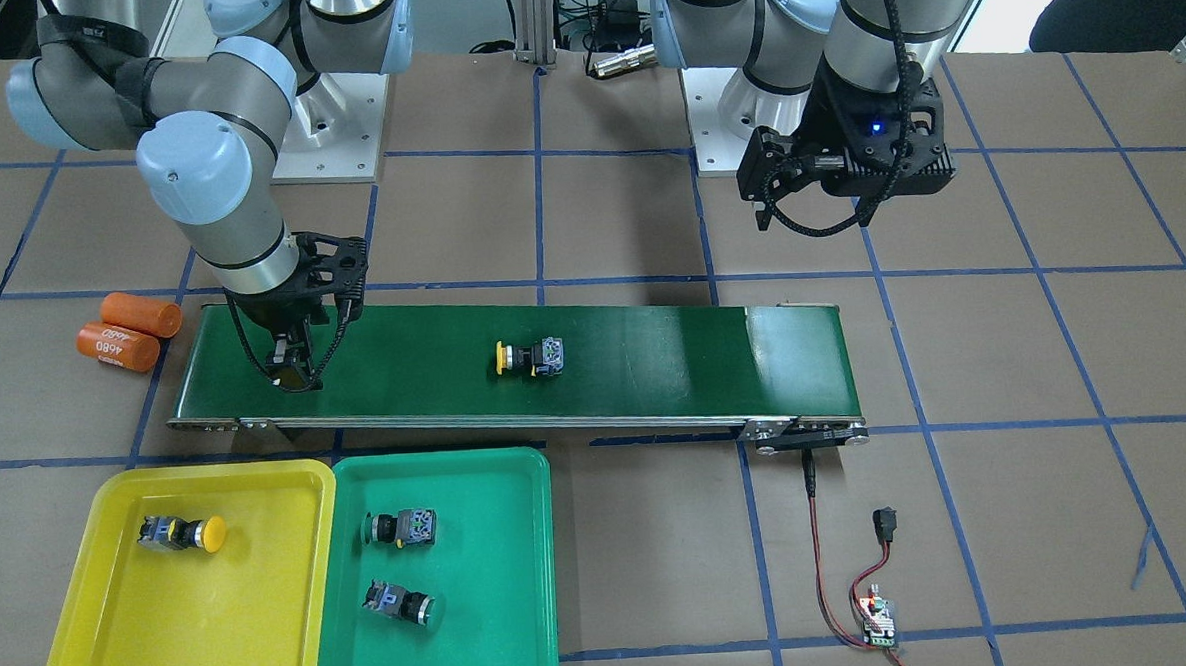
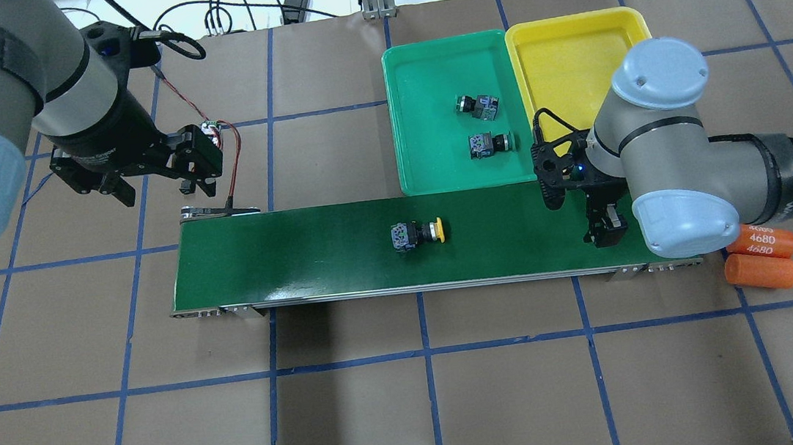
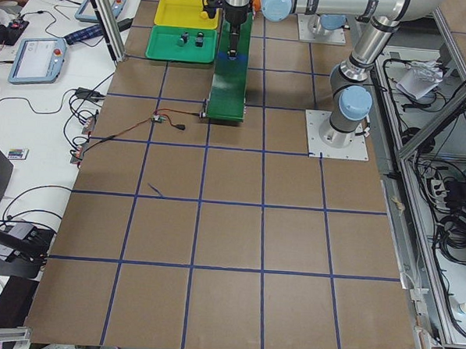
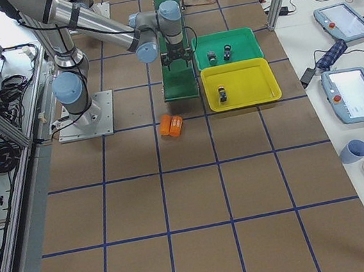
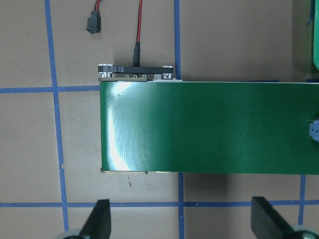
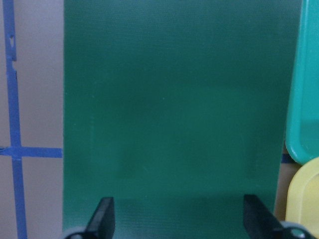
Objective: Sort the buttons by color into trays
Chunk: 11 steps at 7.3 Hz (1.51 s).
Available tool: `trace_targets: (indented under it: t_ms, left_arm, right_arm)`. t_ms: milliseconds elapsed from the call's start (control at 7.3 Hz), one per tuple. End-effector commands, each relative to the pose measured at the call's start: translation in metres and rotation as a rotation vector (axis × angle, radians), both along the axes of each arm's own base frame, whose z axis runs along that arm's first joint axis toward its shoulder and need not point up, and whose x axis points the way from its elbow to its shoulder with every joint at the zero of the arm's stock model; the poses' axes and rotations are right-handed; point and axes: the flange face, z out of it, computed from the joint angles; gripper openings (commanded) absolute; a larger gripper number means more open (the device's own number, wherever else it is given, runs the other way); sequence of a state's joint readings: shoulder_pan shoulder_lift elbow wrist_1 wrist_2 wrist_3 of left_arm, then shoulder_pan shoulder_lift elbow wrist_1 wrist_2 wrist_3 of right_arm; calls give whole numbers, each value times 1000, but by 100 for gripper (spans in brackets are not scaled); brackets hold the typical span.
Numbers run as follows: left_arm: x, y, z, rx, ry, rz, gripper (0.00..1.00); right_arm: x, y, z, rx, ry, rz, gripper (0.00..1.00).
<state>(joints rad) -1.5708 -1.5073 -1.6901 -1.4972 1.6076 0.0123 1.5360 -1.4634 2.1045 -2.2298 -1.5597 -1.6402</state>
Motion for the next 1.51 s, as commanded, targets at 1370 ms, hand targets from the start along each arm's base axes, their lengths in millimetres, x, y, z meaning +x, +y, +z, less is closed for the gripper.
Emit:
trace_targets:
  t_ms: [1370]
  left_arm:
    - [0,-2,-2,4,0,0,100]
  right_arm:
    - [2,2,-6,11,3,-38,91]
